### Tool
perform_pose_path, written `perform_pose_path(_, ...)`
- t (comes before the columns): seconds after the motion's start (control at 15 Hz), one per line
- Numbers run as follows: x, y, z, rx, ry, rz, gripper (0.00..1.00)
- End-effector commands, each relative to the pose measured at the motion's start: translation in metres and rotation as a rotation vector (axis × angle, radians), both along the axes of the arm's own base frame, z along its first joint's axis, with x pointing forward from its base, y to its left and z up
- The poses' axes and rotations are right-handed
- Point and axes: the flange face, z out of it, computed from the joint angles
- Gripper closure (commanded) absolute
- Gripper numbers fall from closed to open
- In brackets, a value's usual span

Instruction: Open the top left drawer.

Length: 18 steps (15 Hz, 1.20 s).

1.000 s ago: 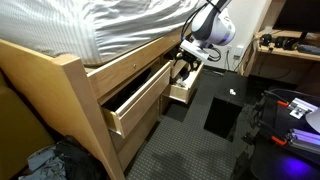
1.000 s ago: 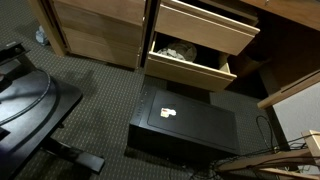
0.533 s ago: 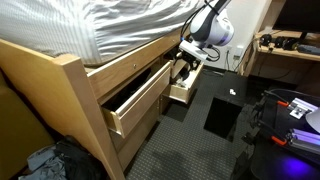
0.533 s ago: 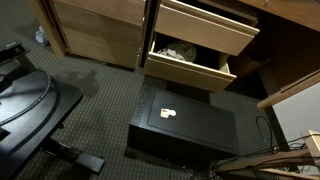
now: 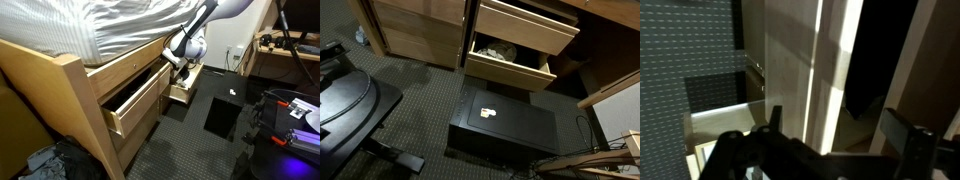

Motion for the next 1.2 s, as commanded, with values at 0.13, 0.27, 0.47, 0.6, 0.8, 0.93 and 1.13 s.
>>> perform_pose_path(0.13, 0.012, -0.004, -0.003, 0.002, -0.023, -0.004, 0.00)
perform_pose_path(0.27, 0.013, -0.004, -0.002, 0.002, -0.026, -0.004, 0.00)
perform_pose_path(0.47, 0.032, 0.012, -0.027, 0.082, 0.045, 0.082, 0.00)
perform_pose_path(0.6, 0.040, 0.024, -0.055, 0.146, 0.119, 0.107, 0.00)
perform_pose_path(0.8, 0.032, 0.028, -0.052, 0.121, 0.116, 0.095, 0.00)
perform_pose_path(0.93, 0.034, 0.027, -0.060, 0.124, 0.114, 0.094, 0.00)
perform_pose_path(1.13, 0.038, 0.026, -0.061, 0.140, 0.135, 0.102, 0.00)
